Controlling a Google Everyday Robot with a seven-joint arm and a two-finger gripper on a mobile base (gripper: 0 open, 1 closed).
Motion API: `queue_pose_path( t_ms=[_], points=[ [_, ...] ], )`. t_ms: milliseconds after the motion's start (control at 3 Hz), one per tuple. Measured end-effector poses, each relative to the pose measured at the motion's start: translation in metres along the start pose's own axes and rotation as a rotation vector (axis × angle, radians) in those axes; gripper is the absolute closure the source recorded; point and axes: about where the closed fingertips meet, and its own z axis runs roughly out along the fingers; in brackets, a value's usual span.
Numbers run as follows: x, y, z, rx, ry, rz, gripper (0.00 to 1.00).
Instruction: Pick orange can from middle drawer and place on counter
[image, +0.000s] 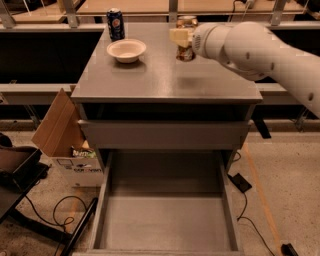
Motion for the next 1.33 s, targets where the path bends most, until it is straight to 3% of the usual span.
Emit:
queue_pose_path(
  t_ms=[333, 667, 1000, 1333],
  points=[
    [0.021, 0.02, 0.031, 0.002, -0.025, -0.082, 1.0],
    [0.055, 0.021, 0.061, 0.02, -0.047, -0.084, 1.0],
    [0.085, 0.008, 0.073, 0.076, -0.033, 0.009, 1.0],
    [0.079, 0.008, 0.072, 0.076, -0.033, 0.009, 0.82]
  ],
)
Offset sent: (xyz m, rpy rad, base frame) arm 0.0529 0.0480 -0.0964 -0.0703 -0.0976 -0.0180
